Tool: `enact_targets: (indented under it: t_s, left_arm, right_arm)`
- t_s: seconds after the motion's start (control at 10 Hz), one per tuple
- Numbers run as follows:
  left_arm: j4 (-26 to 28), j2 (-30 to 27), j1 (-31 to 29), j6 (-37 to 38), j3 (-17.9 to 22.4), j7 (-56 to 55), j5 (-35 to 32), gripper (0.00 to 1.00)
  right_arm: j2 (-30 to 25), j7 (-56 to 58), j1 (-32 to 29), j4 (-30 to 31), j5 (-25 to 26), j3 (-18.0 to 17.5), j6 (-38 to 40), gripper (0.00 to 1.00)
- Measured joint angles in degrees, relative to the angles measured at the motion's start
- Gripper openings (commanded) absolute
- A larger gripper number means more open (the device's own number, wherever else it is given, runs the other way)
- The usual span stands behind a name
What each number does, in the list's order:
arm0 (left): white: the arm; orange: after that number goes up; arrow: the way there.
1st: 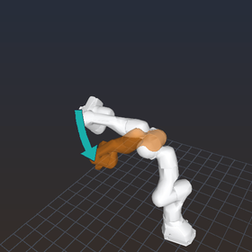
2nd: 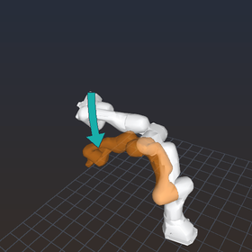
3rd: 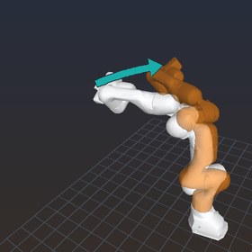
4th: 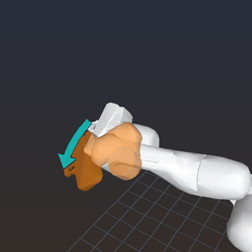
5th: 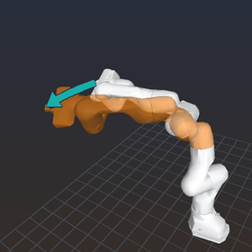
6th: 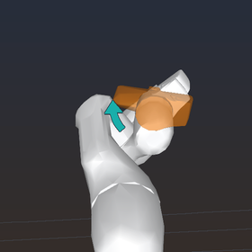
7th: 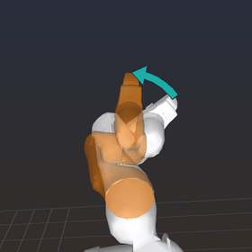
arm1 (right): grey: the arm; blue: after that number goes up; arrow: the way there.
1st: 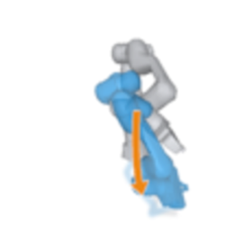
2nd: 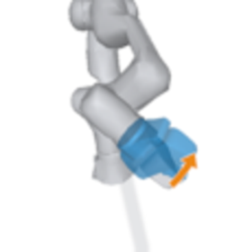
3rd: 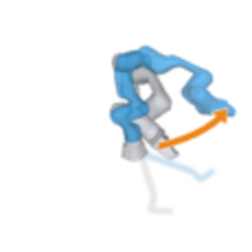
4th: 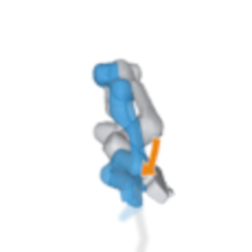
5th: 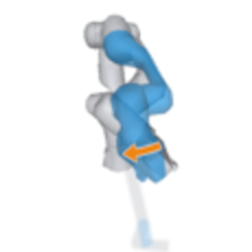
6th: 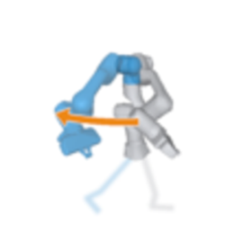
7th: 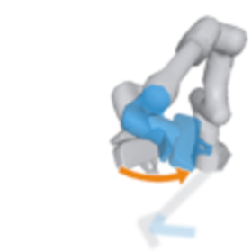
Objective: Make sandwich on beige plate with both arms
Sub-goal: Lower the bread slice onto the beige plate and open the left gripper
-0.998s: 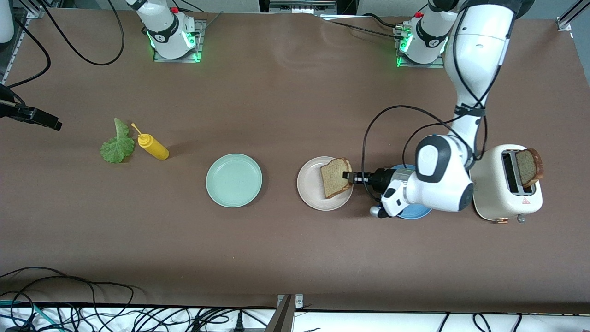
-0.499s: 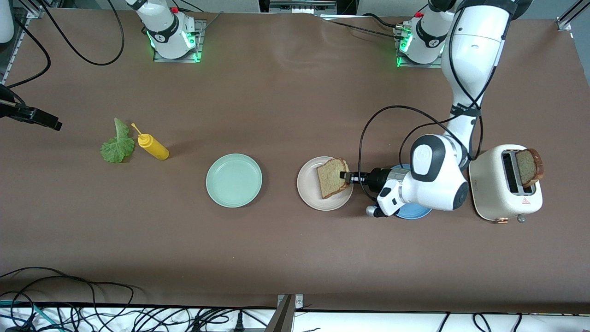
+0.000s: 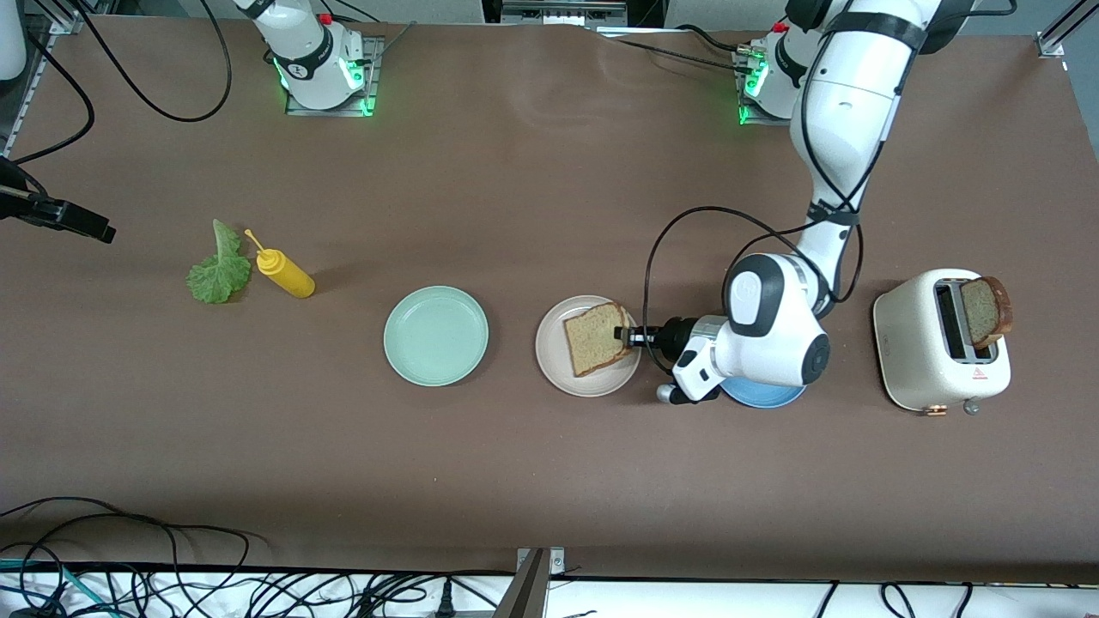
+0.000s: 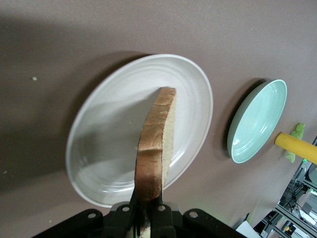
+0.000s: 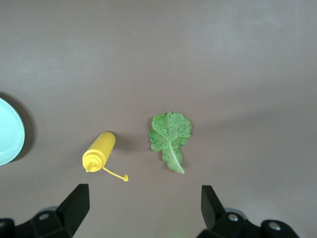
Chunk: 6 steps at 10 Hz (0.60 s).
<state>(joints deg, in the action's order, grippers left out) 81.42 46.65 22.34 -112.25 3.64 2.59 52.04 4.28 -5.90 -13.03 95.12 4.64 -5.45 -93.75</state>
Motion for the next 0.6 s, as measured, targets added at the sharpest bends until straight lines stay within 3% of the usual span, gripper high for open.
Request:
enact_targets:
  t_s: [0.1, 0.3, 0.6]
  left_arm:
    - [0.0, 0.3, 0.1, -0.5, 0.0, 0.0, 0.0, 0.0]
    - [0.0, 0.8, 0.1, -0.7, 0.1, 0.0, 0.0, 1.0]
    - [0.0, 1.6, 0.1, -3.4, 0.1, 0.0, 0.0, 1.0]
  right_arm:
    - [0.0, 0.0, 0.0, 0.0, 0.0, 0.0, 0.0, 1.0]
    - [0.0, 0.0, 0.0, 0.0, 0.0, 0.0, 0.0, 1.0]
    - [0.0, 0.0, 0.0, 0.0, 0.0, 0.0, 0.0, 1.0]
